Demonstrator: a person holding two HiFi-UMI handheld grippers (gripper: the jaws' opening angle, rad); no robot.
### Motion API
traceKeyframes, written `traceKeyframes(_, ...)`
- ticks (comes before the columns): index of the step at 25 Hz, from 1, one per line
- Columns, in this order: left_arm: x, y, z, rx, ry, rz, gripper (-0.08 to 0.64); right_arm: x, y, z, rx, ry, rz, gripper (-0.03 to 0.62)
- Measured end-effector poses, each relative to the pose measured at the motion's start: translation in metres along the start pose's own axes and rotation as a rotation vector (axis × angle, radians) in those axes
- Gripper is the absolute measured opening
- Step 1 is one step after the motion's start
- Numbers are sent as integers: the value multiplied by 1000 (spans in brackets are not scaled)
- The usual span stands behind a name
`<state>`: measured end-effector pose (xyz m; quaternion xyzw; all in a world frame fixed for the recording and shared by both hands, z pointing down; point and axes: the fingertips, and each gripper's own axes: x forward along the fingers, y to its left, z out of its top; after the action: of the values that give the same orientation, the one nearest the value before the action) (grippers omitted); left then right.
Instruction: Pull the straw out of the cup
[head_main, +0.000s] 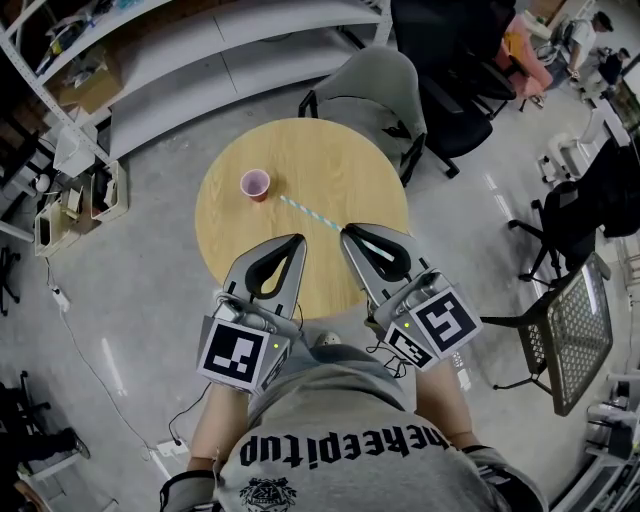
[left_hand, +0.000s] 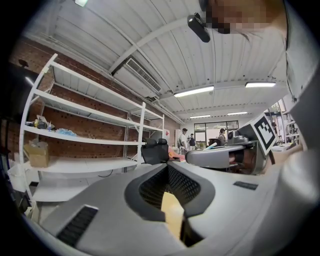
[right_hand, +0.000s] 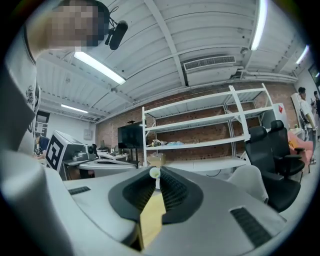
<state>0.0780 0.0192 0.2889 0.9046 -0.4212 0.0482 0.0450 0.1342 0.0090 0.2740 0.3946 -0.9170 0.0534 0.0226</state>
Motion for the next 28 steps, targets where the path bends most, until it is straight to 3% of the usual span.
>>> traceKeyframes(19, 6, -27, 6, 23, -26, 1, 26, -29, -2, 9, -7, -48, 40, 43)
traceKeyframes(28, 6, -32, 1, 16, 8, -3, 26, -31, -1, 9, -13, -49, 45, 43)
